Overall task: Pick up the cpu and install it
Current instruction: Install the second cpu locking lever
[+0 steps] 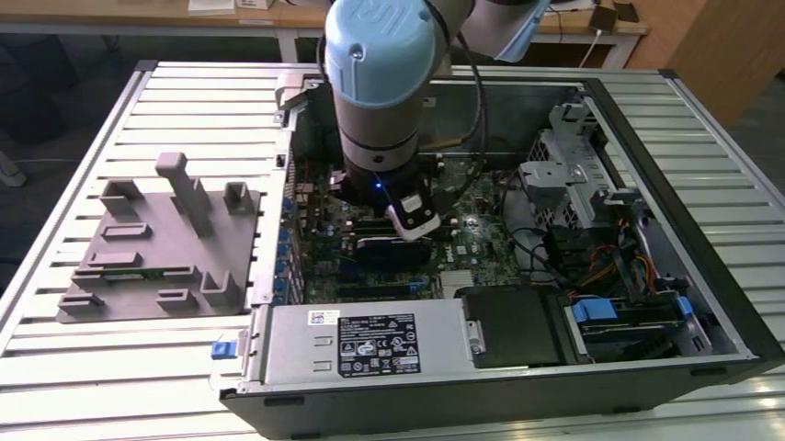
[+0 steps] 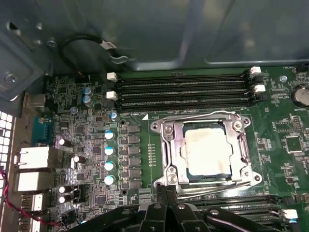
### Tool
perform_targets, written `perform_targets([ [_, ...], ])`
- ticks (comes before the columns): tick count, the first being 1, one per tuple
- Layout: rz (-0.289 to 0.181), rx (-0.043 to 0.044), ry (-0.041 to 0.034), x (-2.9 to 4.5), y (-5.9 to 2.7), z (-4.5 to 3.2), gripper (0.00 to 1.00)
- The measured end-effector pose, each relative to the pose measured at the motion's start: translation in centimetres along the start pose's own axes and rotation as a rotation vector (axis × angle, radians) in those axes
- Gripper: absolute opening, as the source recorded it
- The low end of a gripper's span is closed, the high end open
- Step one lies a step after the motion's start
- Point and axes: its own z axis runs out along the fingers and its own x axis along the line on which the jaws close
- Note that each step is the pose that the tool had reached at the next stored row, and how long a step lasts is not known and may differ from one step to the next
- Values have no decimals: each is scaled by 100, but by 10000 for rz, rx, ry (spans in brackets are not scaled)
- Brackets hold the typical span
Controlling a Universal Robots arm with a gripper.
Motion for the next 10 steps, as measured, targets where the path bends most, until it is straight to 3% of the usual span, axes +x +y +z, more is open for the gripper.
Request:
perform_targets([
  [3, 1, -99, 8, 21, -12, 20, 11],
  [7, 2, -146, 12, 40, -26, 58, 11],
  [10, 7, -263, 19, 42, -30, 73, 11],
])
